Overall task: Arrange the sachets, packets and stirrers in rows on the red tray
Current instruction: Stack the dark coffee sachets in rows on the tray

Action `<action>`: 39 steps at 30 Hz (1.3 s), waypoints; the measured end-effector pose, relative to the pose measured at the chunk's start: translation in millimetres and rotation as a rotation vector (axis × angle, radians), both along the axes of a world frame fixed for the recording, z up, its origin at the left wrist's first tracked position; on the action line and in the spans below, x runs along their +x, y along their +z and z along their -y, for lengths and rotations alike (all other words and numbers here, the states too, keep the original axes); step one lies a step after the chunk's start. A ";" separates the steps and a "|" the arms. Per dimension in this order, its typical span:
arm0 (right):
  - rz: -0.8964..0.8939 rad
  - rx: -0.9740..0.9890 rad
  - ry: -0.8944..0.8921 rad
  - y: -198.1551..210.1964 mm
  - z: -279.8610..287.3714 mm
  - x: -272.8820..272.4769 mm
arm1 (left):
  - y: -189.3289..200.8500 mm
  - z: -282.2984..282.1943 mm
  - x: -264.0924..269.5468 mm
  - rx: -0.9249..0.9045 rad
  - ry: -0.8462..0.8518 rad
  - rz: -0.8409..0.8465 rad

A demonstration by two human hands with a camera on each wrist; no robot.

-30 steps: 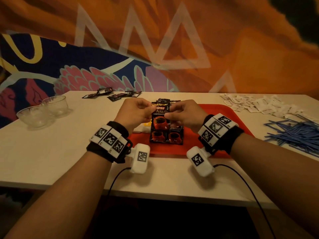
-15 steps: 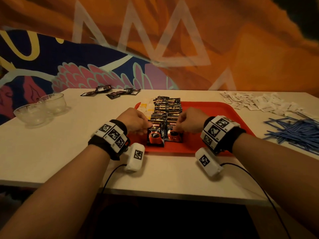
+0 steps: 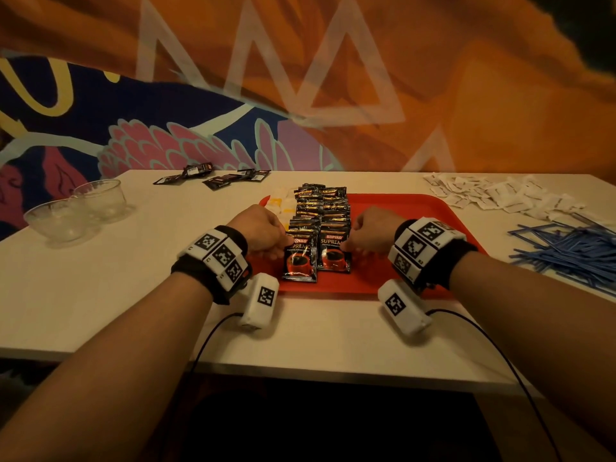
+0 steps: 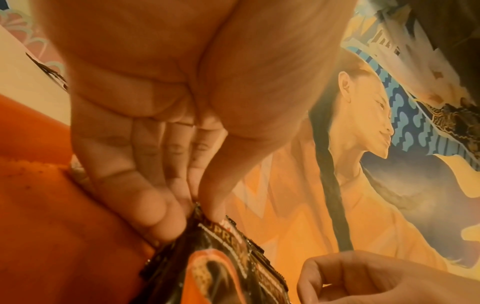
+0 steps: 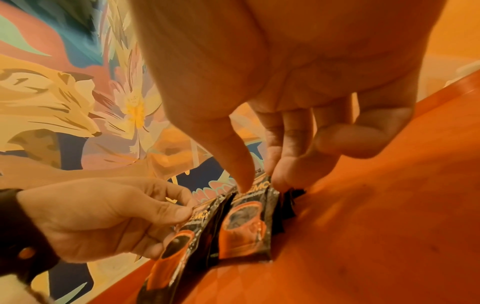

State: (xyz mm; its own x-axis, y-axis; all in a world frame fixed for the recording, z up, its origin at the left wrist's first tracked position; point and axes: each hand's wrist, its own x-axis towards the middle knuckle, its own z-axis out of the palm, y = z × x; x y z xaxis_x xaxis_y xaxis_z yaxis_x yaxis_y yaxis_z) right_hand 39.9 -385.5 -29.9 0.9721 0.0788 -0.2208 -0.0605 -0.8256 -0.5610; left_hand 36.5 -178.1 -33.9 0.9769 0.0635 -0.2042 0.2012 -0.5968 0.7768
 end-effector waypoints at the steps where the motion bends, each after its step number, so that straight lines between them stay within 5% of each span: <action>1: 0.000 -0.002 0.002 -0.3 -0.1 -0.3 | 0.3 0.1 -0.3 0.001 0.002 -0.001; 39: 0.183 0.067 0.151 13.6 -16.8 4.5 | 15.7 -18.4 -0.9 -0.152 -0.020 0.014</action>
